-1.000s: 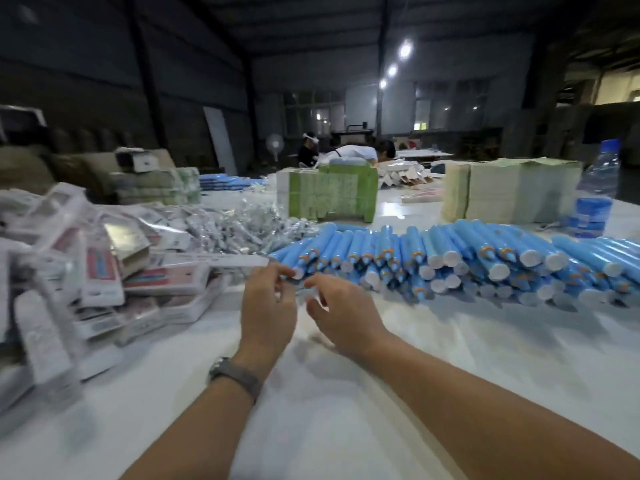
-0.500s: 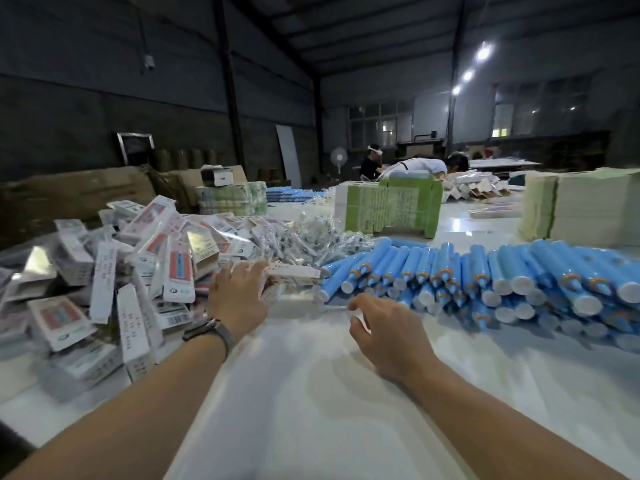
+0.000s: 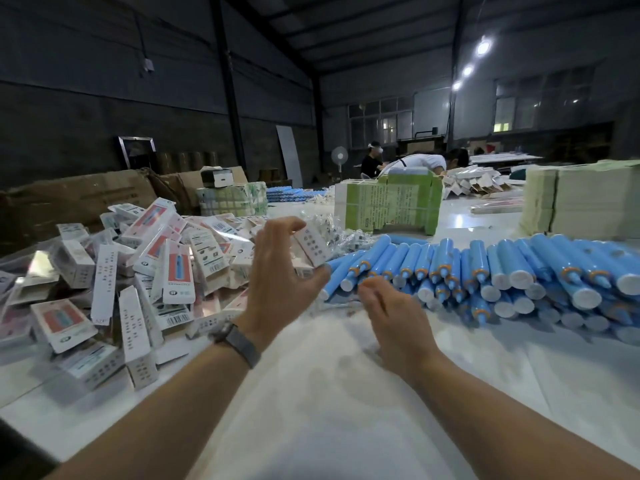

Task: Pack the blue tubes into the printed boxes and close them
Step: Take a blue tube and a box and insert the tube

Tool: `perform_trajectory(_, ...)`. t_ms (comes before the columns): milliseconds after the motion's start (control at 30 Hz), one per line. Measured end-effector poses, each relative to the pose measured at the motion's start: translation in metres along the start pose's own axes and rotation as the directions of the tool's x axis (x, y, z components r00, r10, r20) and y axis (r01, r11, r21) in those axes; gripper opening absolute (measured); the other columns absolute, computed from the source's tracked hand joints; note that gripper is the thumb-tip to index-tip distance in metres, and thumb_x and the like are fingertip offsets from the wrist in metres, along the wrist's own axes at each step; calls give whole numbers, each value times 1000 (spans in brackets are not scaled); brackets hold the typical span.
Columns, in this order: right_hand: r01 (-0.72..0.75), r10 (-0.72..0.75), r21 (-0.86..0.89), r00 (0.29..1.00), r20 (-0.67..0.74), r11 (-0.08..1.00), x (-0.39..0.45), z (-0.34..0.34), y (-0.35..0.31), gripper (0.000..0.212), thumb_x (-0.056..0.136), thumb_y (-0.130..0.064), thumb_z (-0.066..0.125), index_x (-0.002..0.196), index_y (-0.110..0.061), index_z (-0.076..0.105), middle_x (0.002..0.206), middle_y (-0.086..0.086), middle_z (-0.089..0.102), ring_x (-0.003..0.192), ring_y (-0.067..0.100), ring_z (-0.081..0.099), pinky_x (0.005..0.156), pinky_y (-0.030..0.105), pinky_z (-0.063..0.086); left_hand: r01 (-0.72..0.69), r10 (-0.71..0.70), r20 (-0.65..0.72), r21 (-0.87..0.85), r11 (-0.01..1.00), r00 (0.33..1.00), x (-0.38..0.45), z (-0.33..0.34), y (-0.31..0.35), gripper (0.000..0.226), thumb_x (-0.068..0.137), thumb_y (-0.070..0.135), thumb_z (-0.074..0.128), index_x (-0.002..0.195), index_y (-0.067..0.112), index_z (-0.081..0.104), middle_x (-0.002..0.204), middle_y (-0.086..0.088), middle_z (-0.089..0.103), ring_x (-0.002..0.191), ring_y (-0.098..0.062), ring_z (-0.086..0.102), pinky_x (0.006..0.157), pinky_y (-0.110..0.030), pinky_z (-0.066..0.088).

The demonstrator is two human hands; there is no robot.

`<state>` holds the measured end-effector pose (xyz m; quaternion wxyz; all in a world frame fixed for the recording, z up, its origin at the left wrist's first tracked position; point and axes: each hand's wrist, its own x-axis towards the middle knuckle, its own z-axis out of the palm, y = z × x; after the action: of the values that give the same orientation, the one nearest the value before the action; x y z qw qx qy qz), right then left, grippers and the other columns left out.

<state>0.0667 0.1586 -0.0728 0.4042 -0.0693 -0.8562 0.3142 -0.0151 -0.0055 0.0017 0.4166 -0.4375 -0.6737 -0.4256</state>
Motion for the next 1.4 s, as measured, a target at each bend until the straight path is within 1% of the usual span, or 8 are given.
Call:
perform_trajectory(133, -126, 174, 412, 981, -81, 902, 3, -8, 1, 52, 88, -64, 34, 81, -23, 66, 64, -2, 66, 58, 13, 56, 62, 40, 48, 207, -218, 32, -480, 852, 975, -35, 25, 40, 61, 67, 5, 76, 109, 25, 36, 117, 19, 45, 117, 0, 55, 82, -31, 61)
perform_trajectory(333, -294, 330, 614, 942, 58, 732, 9, -12, 4, 43, 79, -56, 57, 117, -36, 61, 78, 0, 72, 64, 10, 62, 46, 22, 43, 297, -229, 206, -420, 858, 951, -69, 42, 36, 60, 63, 2, 72, 107, 23, 39, 114, -7, 43, 116, -25, 55, 81, -51, 57)
perform_trajectory(567, -232, 256, 705, 964, 74, 670, 2, -13, 0, 61, 92, -5, 66, 140, -33, 42, 107, 18, 66, 93, 33, 68, 86, 45, 58, 461, -321, 335, -556, 691, 886, -71, 47, 32, 28, 78, 41, 76, 89, 39, 51, 106, 0, 55, 102, -19, 67, 83, -33, 59)
perform_trajectory(800, -16, -16, 443, 998, 67, 896, -6, -5, -8, 60, 84, -11, 74, 121, -52, 51, 103, -25, 62, 74, 2, 55, 67, 16, 48, 559, -478, 312, -608, 564, 821, -61, 44, 8, 15, 97, 28, 60, 112, 29, 60, 107, 2, 74, 94, -18, 73, 75, -35, 60)
perform_trajectory(967, -175, 226, 360, 969, -104, 916, 9, -17, -10, 30, 86, -5, 62, 96, -33, 65, 92, -11, 68, 81, 8, 60, 75, 23, 49, 547, -508, 230, -510, 664, 830, -62, 48, 7, 15, 98, 17, 62, 102, 29, 53, 98, 20, 70, 83, -1, 66, 70, -21, 56)
perform_trajectory(1033, -163, 154, -24, 964, -217, 986, 22, -33, -5, 25, 85, -10, 63, 106, -23, 69, 107, -2, 68, 100, 21, 58, 89, 34, 48, 570, -539, 222, -498, 654, 813, -61, 47, 4, 17, 98, 16, 63, 99, 28, 51, 93, 14, 68, 78, 3, 63, 66, -15, 53)
perform_trajectory(1167, -139, 100, -722, 990, -97, 678, 35, -69, 18, 56, 83, -21, 60, 138, -34, 51, 143, 2, 46, 128, 31, 35, 97, 43, 33, 567, -531, 223, -472, 675, 818, -62, 49, 5, 21, 96, 16, 66, 96, 28, 48, 97, 14, 66, 79, 5, 62, 68, -17, 54)
perform_trajectory(1400, -126, 168, -872, 984, -51, 472, 34, -78, 38, 48, 88, -21, 54, 131, -40, 52, 122, -4, 61, 119, 27, 41, 90, 40, 33, 571, -479, 311, -483, 665, 821, -62, 48, 7, 18, 97, 14, 63, 101, 26, 50, 100, 18, 69, 81, 6, 61, 73, -24, 59)
